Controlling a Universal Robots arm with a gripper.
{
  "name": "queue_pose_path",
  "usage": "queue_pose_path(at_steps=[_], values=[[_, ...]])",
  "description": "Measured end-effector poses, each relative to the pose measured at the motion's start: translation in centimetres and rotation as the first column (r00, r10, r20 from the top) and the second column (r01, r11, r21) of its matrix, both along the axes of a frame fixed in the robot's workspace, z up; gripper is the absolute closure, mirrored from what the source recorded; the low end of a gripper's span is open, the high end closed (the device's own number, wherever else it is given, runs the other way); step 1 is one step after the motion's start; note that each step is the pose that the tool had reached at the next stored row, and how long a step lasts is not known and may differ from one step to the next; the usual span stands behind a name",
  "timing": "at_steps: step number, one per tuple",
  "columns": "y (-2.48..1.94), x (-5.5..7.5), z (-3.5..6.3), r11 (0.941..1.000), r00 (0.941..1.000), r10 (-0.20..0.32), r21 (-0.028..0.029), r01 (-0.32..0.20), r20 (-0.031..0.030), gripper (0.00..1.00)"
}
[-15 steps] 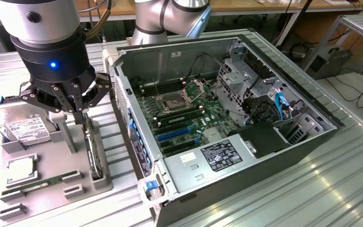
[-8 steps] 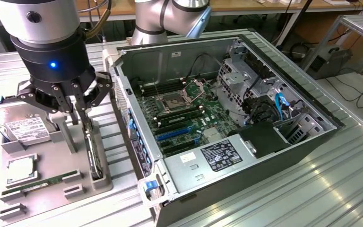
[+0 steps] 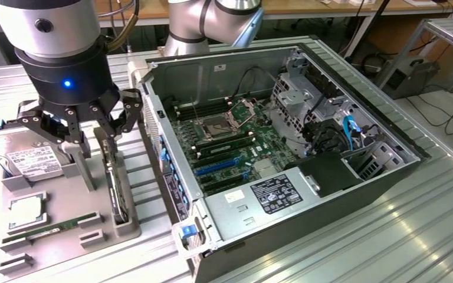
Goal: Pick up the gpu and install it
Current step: 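Pick up the gpu and move the gpu toward the slot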
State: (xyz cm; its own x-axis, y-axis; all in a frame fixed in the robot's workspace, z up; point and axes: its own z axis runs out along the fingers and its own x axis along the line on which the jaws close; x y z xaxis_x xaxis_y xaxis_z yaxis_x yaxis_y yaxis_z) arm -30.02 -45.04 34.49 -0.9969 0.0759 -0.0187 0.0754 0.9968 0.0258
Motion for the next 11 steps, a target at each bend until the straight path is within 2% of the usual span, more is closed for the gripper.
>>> queue_pose_path(at_steps=[8, 11], values=[[-0.10, 0.0, -1.50, 1.0000, 1.0000, -0.001, -0.0001, 0.001, -0.0002, 0.58], [-0.14, 0.0, -2.39, 1.0000, 1.0000, -0.002, -0.0001, 0.002, -0.0002, 0.58]])
